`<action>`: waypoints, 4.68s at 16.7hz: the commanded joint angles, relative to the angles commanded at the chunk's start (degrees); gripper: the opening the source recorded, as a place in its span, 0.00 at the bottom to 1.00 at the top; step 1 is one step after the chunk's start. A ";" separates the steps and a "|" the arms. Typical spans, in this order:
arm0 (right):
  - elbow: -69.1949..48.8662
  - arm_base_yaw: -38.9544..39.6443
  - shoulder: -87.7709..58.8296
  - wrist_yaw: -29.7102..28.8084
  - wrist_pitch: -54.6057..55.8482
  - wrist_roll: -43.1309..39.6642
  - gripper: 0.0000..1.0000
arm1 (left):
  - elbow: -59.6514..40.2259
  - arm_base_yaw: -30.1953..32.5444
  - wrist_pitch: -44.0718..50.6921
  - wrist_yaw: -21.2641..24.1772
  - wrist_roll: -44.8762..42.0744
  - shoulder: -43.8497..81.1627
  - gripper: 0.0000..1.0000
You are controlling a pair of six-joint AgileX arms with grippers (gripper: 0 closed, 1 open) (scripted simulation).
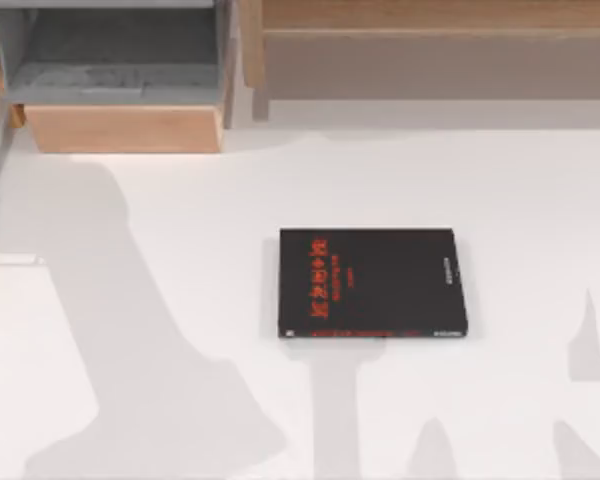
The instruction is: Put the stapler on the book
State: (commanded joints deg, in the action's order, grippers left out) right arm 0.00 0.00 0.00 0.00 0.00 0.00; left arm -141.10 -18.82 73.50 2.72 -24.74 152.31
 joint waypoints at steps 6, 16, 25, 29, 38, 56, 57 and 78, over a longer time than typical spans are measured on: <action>0.00 0.00 0.00 0.00 0.00 0.00 1.00 | 0.00 0.00 0.00 0.00 0.00 0.00 0.17; 0.00 0.00 0.00 0.00 0.00 0.00 1.00 | 0.00 0.00 0.00 0.00 0.00 0.00 0.00; 0.00 0.00 0.00 0.00 0.00 0.00 1.00 | 0.62 0.14 4.51 -0.62 10.52 -9.71 0.00; 0.00 0.00 0.00 0.00 0.00 0.00 1.00 | 0.80 6.17 6.58 -2.28 20.49 -18.56 0.00; 0.00 0.00 0.00 0.00 0.00 0.00 1.00 | 3.00 35.23 6.92 -5.83 44.58 -25.46 0.00; 0.00 0.00 0.00 0.00 0.00 0.00 1.00 | 10.09 64.66 3.21 -7.05 69.39 -11.54 0.00; 0.00 0.00 0.00 0.00 0.00 0.00 1.00 | 10.80 64.64 2.47 -7.06 69.37 -11.50 0.00; 0.00 0.00 0.00 0.00 0.00 0.00 1.00 | 16.13 64.55 -3.15 -7.08 69.22 -11.15 0.90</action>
State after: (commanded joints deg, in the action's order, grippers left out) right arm 0.00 0.00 0.00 0.00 0.00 0.00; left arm -124.97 45.72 70.35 -4.37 44.48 141.16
